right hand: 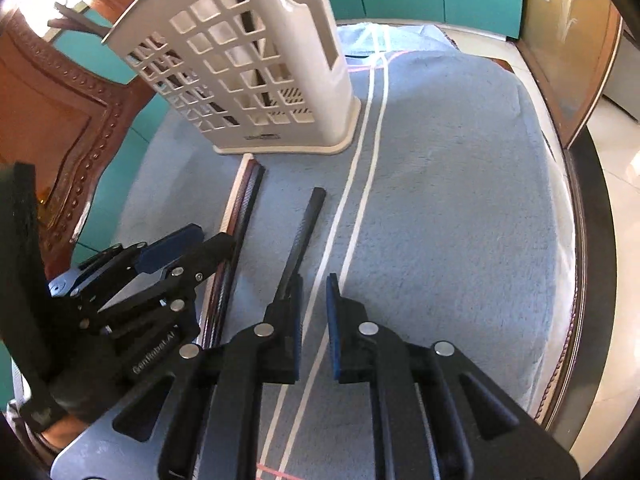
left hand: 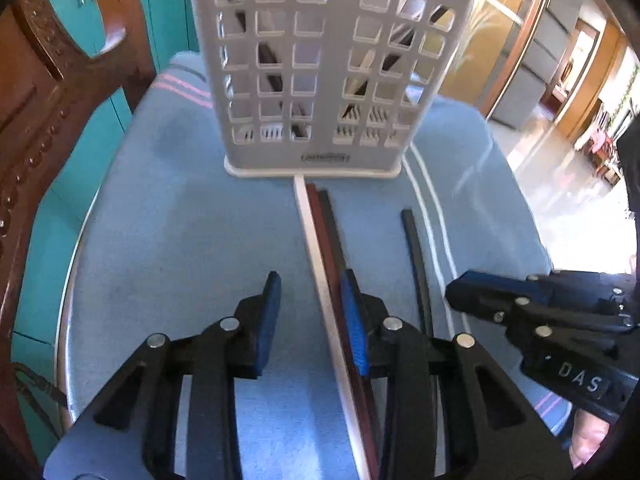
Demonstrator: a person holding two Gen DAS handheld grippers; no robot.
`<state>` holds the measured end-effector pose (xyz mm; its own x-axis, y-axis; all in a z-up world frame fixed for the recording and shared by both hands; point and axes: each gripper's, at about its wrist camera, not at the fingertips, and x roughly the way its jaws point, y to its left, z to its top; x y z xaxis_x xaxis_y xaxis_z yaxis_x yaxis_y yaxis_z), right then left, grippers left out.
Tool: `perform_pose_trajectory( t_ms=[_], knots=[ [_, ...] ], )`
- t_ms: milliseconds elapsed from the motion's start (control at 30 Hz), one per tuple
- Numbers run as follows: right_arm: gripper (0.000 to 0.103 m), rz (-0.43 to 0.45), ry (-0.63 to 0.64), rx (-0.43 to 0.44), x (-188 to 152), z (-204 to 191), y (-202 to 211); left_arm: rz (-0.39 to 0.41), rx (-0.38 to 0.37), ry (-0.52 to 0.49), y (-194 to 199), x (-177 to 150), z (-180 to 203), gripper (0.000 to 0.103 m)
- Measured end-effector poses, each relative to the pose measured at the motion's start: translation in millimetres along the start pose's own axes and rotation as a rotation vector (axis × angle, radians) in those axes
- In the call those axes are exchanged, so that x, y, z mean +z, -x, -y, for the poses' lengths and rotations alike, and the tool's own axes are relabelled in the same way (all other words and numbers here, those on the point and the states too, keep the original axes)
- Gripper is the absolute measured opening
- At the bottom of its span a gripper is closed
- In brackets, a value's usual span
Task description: Organize utensils
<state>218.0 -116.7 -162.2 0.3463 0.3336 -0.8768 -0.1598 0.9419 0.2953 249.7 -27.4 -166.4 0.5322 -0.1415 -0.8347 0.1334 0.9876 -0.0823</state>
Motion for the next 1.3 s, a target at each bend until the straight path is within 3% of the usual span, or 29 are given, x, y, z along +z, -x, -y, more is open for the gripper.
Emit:
perform_pose_trajectory(
  t_ms=[67, 300, 433, 567, 667, 733, 800, 1067, 1300],
  knots=[
    [0.012, 0.001, -0.005, -0.015, 1.6, 1.0, -2.7, -0.004, 0.024, -0.011, 0.5, -0.2, -0.4, 0.037],
    [0.012, 0.004, 0.003, -0.040, 2.8, 1.5, -7.5, -0.059, 0.024, -0.029, 3.5, -10.1, -0.5, 0.018],
    [0.013, 0.017, 0.030, -0.028, 2.0, -4.7, -7.5, -0.075, 0.050, -0.051, 9.2, -24.5, -0.9, 0.017],
    [0.031, 0.025, 0.066, -0.045, 1.1, -18.3, -11.2, -0.078, 0.018, -0.024, 16.3, -31.3, -9.3, 0.016],
    [0.031, 0.037, 0.104, -0.101, 4.1, -28.8, -18.6, -0.075, 0.001, -0.005, 19.4, -37.8, -12.9, 0.016],
    [0.031, 0.048, 0.138, -0.139, 4.1, -36.3, -21.5, -0.066, -0.007, 0.009, 22.7, -42.1, -16.4, 0.016],
    [0.014, 0.054, 0.174, -0.169, 2.0, -42.8, -23.7, -0.051, -0.010, 0.020, 29.5, -42.6, -21.8, 0.016],
    [0.011, 0.037, 0.230, -0.173, -7.1, -45.2, -20.7, -0.020, -0.023, 0.051, 48.3, -47.2, -35.4, 0.016],
    [0.011, 0.039, 0.222, -0.239, -9.2, -20.0, -9.7, -0.022, -0.016, 0.056, 55.4, -43.7, -38.0, 0.019]
  ],
)
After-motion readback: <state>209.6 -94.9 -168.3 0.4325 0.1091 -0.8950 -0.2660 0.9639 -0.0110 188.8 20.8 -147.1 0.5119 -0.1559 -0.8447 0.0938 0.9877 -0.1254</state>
